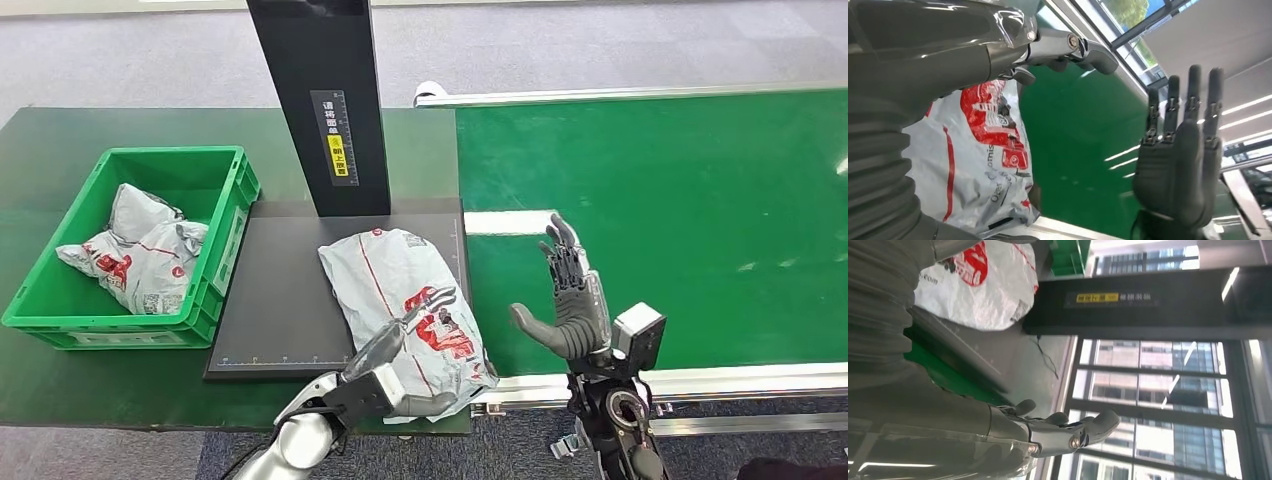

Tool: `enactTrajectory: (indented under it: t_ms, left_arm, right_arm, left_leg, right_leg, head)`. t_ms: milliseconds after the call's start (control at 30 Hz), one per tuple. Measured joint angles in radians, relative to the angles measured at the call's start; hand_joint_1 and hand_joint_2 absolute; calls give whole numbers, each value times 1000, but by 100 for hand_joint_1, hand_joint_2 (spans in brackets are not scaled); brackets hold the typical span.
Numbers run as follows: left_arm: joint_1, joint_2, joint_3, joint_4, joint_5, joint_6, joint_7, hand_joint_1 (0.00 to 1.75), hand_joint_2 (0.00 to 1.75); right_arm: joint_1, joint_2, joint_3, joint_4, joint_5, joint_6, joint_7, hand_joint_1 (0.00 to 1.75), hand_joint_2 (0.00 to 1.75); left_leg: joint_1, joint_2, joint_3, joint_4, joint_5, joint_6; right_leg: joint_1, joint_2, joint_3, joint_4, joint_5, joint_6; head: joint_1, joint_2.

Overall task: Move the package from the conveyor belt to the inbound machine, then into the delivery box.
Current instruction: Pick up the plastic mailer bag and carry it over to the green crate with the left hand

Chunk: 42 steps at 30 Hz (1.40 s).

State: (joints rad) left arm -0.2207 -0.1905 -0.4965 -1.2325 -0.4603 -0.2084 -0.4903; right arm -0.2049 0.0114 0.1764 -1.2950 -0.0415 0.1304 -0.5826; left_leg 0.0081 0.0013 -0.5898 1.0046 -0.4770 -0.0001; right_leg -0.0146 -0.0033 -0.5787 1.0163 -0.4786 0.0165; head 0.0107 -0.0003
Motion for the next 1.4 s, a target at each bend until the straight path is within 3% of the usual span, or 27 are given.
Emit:
enactTrajectory:
  t_ms: [100, 233, 300, 400, 667, 800, 833, 1000, 1400]
  left_arm:
    - [-13, 0, -17, 23, -69, 69, 40, 0, 175]
    - [-68, -9, -38, 143, -348, 241, 269, 0, 175]
    - [-96, -22, -39, 223, -460, 335, 337, 0, 175]
    - [-123, -36, -39, 290, -519, 394, 367, 0, 175]
    - [-133, -49, -13, 322, -528, 379, 372, 3, 175]
    - [-133, -55, -1, 332, -531, 386, 360, 161, 175]
    - [-133, -57, 2, 335, -528, 388, 352, 168, 175]
    - [-133, -63, 21, 339, -496, 413, 297, 174, 175]
    - [-106, -64, 74, 242, -328, 576, 120, 175, 175]
  right_arm:
    - [20, 2, -17, -26, 4, -12, 0, 0, 175]
    - [46, 16, -40, -46, 31, -22, 0, 0, 175]
    - [59, 27, -52, -55, 45, -22, -1, 0, 175]
    - [73, 38, -65, -69, 55, -20, -1, 0, 175]
    - [77, 53, -81, -74, 64, -16, 0, 0, 175]
    - [77, 55, -85, -74, 64, -16, 0, 0, 175]
    - [77, 56, -87, -74, 64, -16, 0, 0, 175]
    - [77, 56, -93, -74, 64, -16, 0, 0, 175]
    - [81, 56, -102, -75, 44, -16, 0, 0, 175]
  left_leg:
    - [0, 0, 0, 0, 0, 0]
    - [0, 0, 0, 0, 0, 0]
    - [0, 1, 1, 0, 0, 0]
    - [0, 0, 1, 0, 0, 0]
    - [0, 1, 1, 0, 0, 0]
    - [0, 1, 1, 0, 0, 0]
    - [0, 1, 1, 0, 0, 0]
    - [0, 1, 1, 0, 0, 0]
    - [0, 0, 0, 0, 0, 0]
  right_leg:
    - [0, 0, 0, 0, 0, 0]
    - [0, 0, 0, 0, 0, 0]
    - [0, 0, 1, 0, 0, 0]
    - [0, 0, 1, 0, 0, 0]
    - [0, 0, 1, 0, 0, 0]
    - [0, 0, 1, 0, 0, 0]
    - [0, 0, 1, 0, 0, 0]
    - [0, 0, 1, 0, 0, 0]
    - [0, 0, 1, 0, 0, 0]
  head:
    - [0, 0]
    - [0, 0]
    - [0, 0]
    - [0, 0]
    - [0, 0]
    - [0, 0]
    - [0, 0]
    - [0, 0]
    - [0, 0]
